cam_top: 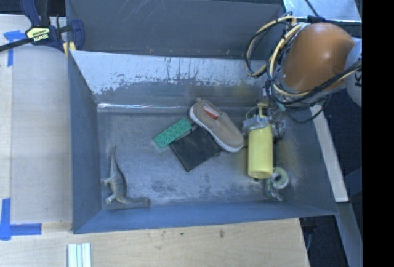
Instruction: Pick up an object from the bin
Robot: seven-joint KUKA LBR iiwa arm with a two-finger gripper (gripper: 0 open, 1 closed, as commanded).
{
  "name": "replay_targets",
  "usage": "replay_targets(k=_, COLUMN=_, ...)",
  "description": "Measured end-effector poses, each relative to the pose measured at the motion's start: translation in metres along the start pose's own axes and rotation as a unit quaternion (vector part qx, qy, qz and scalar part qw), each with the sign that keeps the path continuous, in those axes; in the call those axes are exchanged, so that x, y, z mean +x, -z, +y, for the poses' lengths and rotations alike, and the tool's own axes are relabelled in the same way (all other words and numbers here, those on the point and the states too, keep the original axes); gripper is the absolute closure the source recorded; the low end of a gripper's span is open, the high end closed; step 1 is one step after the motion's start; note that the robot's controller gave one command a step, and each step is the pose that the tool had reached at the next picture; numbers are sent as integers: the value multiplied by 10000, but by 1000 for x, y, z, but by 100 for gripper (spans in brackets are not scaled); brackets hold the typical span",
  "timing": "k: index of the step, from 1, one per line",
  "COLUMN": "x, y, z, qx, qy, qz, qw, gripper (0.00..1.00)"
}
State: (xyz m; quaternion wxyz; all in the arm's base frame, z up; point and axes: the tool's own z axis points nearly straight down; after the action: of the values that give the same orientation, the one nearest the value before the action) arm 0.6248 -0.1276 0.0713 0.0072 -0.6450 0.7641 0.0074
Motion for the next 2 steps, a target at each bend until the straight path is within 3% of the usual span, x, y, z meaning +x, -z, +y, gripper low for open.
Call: replay_targets(k=2, x=0, y=2, z=0, qx=0, qy=12, qz=11, qw=10000, gripper=100)
